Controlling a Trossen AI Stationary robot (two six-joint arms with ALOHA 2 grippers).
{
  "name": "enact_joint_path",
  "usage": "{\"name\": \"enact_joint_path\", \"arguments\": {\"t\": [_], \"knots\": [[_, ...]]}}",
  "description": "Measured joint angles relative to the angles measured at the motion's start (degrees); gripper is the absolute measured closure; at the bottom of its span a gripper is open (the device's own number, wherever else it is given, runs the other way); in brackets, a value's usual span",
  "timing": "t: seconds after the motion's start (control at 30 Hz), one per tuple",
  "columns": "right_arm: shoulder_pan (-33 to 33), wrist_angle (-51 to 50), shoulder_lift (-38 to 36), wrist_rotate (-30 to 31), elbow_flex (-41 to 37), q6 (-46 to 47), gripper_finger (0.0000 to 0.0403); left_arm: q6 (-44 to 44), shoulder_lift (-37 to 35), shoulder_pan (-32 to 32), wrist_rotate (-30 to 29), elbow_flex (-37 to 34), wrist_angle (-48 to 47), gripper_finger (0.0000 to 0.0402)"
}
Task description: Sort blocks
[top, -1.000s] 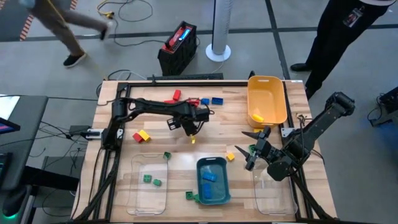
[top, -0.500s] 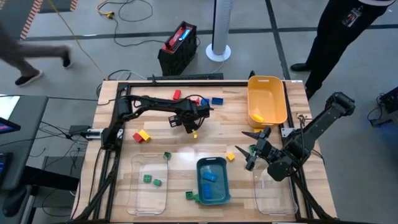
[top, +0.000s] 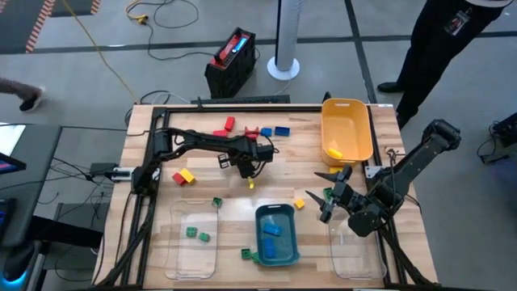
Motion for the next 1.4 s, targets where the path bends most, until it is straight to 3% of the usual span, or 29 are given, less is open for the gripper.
{"name": "enact_joint_path", "arguments": {"t": [0.2,0.4,0.6,0.73,1.0,1.13,1.4], "knots": [[0.00,-0.33,0.00,0.11,0.00,0.02,0.0088,-7.53,-10.06,-5.59,1.13,0.09,-1.79,0.0269],[-0.41,-0.37,0.00,0.30,0.00,0.17,0.0088,-24.24,-19.23,-16.90,12.08,0.20,3.47,0.0269],[-0.90,-0.44,0.00,0.26,0.00,1.07,0.0088,-37.86,-21.38,-27.34,22.29,0.20,15.96,0.0269],[-0.87,-0.39,0.00,0.20,0.00,1.31,0.0088,-45.62,-19.76,-31.72,28.95,0.22,26.78,0.0269],[-1.97,0.36,0.00,0.13,0.00,1.51,0.0088,-51.10,-11.55,-33.05,32.54,0.20,37.41,0.0269],[-1.89,0.81,0.00,-0.01,0.00,1.45,0.0088,-57.81,-7.22,-29.31,32.63,0.96,34.95,0.0269],[-1.90,0.54,0.00,-0.04,0.00,0.93,0.0088,-68.20,2.05,-24.98,32.37,13.97,18.03,0.0269]]}}
